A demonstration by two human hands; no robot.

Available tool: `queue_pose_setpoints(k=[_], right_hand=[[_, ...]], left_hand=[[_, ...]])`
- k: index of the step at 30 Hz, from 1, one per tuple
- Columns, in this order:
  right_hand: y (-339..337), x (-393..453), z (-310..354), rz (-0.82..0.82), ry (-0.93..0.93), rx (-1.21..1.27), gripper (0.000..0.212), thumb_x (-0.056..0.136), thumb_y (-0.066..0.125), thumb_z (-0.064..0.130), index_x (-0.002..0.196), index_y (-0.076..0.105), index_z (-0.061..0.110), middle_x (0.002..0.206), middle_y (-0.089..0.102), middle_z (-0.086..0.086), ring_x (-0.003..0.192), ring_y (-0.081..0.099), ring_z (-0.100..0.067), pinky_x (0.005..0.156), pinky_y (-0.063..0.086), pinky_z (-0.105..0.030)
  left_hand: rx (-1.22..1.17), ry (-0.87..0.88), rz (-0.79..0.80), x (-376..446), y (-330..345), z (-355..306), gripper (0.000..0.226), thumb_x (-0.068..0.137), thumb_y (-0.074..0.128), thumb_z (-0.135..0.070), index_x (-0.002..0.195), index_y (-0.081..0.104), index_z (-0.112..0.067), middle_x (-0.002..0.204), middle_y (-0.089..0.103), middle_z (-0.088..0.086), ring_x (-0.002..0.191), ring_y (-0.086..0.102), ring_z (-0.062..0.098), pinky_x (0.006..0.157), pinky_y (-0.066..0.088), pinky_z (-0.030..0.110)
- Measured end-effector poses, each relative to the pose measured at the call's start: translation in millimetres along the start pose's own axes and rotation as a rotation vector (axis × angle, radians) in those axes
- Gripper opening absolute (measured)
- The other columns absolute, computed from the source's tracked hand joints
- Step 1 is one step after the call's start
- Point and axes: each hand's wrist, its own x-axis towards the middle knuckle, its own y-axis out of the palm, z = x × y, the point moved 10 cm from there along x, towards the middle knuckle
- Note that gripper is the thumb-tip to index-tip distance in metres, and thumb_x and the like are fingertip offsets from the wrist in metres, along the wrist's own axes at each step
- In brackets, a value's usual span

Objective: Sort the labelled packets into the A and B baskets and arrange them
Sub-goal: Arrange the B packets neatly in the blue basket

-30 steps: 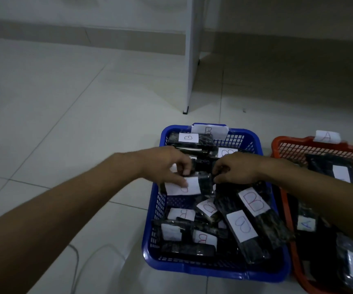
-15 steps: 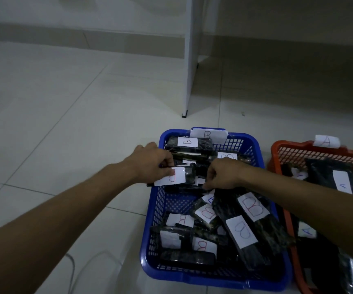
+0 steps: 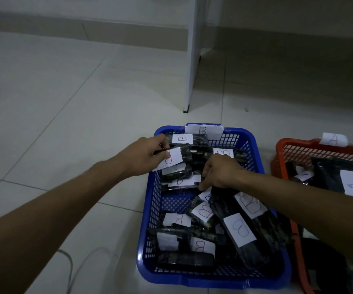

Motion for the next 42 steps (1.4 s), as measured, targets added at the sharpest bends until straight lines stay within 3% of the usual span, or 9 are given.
queue_pose_setpoints(k=[6,9,13,17,23,27,33,37,42], right_hand=[[3,-5,21,-0.053,-0.134,-0.361,0.041,0.078,0.081,0.043,0.097,0.054,0.018,0.099,0.059,-0.002,0.095,0.060,-0.021,0.074,0.046,-0.031],[0,-5,21,-0.049,-0.127,-0.412,0.047,0.075,0.079,0.051,0.093,0.050,0.020,0.094,0.054,0.002,0.098,0.059,-0.021,0.080,0.042,-0.034],[-3,-4,7,-0.032,-0.081,-0.357,0.048,0.069,0.078,0.061,0.092,0.060,0.023,0.091,0.063,0.007,0.092,0.059,-0.017,0.087,0.041,-0.037],[-24,-14,11,-0.149,-0.121,-0.335,0.042,0.070,0.076,0.063,0.089,0.058,0.029,0.087,0.062,0.011,0.090,0.057,-0.013,0.099,0.038,-0.042],[-39,-27,20,-0.252,-0.255,-0.082,0.056,0.073,0.079,0.053,0.116,0.050,0.031,0.088,0.063,0.012,0.082,0.061,-0.006,0.080,0.054,-0.035],[-37,-33,25,-0.306,-0.341,-0.064,0.068,0.076,0.077,0.054,0.133,0.045,0.035,0.106,0.061,0.014,0.095,0.059,-0.007,0.084,0.054,-0.035],[-44,-35,28,-0.416,-0.373,-0.053,0.046,0.081,0.077,0.038,0.122,0.057,0.033,0.106,0.068,0.007,0.093,0.063,-0.013,0.082,0.054,-0.035],[-44,-28,14,-0.378,-0.301,0.120,0.027,0.084,0.074,0.035,0.108,0.061,0.034,0.093,0.068,0.011,0.083,0.063,-0.008,0.076,0.054,-0.032],[-49,-21,-7,-0.249,-0.137,0.411,0.007,0.095,0.063,0.031,0.099,0.065,0.026,0.086,0.068,0.006,0.078,0.063,-0.008,0.065,0.047,-0.023]], left_hand=[[0.030,0.017,-0.002,1,2,3,0.008,0.097,0.056,-0.025,0.099,0.053,-0.018,0.102,0.069,0.002,0.088,0.066,0.019,0.070,0.057,0.039],[0.066,0.045,-0.022,2,6,4,0.008,0.096,0.058,-0.025,0.099,0.057,-0.018,0.099,0.064,-0.003,0.092,0.062,0.015,0.066,0.048,0.022],[0.075,0.049,-0.057,-1,14,8,0.014,0.094,0.061,-0.030,0.105,0.061,-0.021,0.103,0.059,0.002,0.104,0.049,0.014,0.084,0.045,0.028],[0.076,0.038,-0.121,3,16,14,0.014,0.093,0.061,-0.035,0.105,0.061,-0.027,0.107,0.060,0.001,0.103,0.046,0.011,0.083,0.040,0.027],[0.083,0.032,-0.162,13,15,19,0.018,0.091,0.063,-0.039,0.105,0.063,-0.028,0.105,0.065,0.000,0.102,0.054,0.015,0.088,0.050,0.038],[0.051,0.064,-0.165,17,15,8,0.016,0.089,0.063,-0.040,0.102,0.064,-0.031,0.101,0.066,-0.003,0.101,0.056,0.015,0.087,0.051,0.042],[0.044,0.113,-0.120,22,23,-8,0.014,0.089,0.067,-0.034,0.101,0.065,-0.027,0.101,0.067,-0.004,0.100,0.056,0.014,0.088,0.050,0.037],[-0.015,0.126,-0.188,17,15,-19,0.035,0.087,0.070,-0.031,0.118,0.061,-0.018,0.115,0.065,-0.001,0.102,0.056,0.009,0.084,0.044,0.017],[0.260,0.095,-0.233,11,16,-16,0.082,0.072,0.076,-0.055,0.138,0.040,-0.022,0.135,0.049,0.000,0.123,0.041,0.019,0.098,0.043,0.041]])
